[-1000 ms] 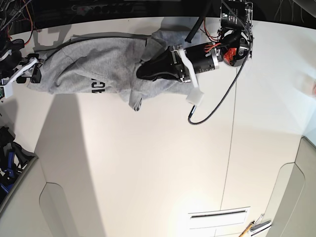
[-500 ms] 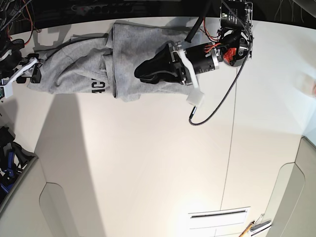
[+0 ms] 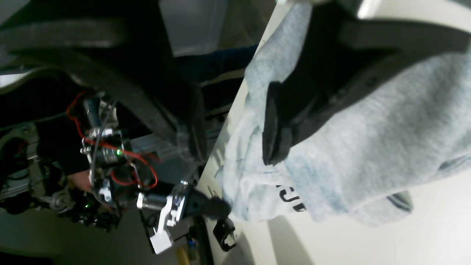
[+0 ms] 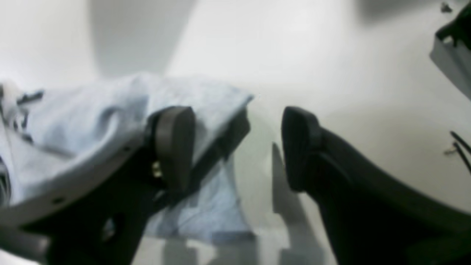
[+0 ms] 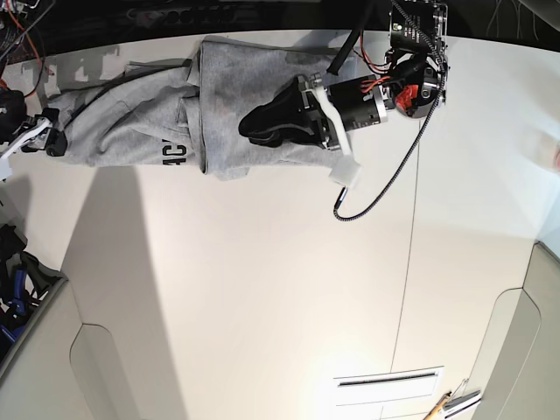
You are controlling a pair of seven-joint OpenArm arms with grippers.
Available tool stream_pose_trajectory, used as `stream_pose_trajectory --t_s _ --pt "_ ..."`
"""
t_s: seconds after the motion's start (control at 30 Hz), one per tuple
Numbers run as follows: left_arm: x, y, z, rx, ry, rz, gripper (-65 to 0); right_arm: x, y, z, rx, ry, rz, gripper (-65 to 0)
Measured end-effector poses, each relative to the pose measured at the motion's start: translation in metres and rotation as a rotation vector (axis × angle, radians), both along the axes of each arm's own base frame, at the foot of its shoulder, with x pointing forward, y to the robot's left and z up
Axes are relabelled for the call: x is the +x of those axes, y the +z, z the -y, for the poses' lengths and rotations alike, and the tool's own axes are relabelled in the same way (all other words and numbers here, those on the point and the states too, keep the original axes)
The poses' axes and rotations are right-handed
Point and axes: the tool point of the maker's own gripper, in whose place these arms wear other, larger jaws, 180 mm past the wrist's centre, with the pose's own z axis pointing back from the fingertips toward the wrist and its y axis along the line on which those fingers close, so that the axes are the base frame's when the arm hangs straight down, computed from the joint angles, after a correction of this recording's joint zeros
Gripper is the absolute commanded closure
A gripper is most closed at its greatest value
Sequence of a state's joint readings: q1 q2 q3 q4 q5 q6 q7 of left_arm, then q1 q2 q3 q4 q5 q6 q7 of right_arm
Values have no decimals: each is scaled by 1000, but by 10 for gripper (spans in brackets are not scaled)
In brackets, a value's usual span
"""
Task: Fold the T-shirt properly
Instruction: 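Fold the end held by the left gripper toward the right gripper, then fold the end held by the right gripper over toward the left gripper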
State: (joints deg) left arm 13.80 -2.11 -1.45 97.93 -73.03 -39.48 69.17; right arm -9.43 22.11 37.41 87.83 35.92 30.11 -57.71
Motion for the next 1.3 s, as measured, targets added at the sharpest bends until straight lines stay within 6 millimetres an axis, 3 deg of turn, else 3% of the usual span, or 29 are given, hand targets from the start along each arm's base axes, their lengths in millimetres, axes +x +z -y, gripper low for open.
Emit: stream_pose_trajectory --t_s 0.17,0.4,0.47,0.57,0.6,0.67,0.77,0.8,0.83,1.1,1.2,1.3 --pt "0 0 0 -1 0 1 -283 6 -15 -10 178 9 -31 -374" --pt "0 -1 0 6 0 1 -283 -6 -31 -24 338 -9 -86 -369" --pt "0 -1 0 5 0 1 -283 -8 -30 -28 355 4 -102 -297" --pt "2 -1 -4 9 12 1 -281 -13 -34 -33 371 9 -127 -36" --pt "4 -1 -7 12 24 3 -279 -15 -35 -34 371 9 -133 0" --pt "8 0 -18 29 48 13 -229 -15 -34 -33 360 19 -139 0" --pt "19 0 -43 63 128 26 -71 -14 -30 -33 336 33 -135 0" --pt "22 -5 -55 99 159 24 -12 -12 -27 -33 326 41 -129 0" --pt "23 -13 -68 155 187 14 0 -11 -23 -34 318 51 -121 0" --pt "-2 -68 -157 503 336 -77 0 12 51 -75 334 258 66 0" --pt "-7 -77 -172 589 340 -89 0 15 73 -101 351 324 143 0" --pt "-6 -77 -170 586 340 -89 0 17 87 -135 413 349 222 0"
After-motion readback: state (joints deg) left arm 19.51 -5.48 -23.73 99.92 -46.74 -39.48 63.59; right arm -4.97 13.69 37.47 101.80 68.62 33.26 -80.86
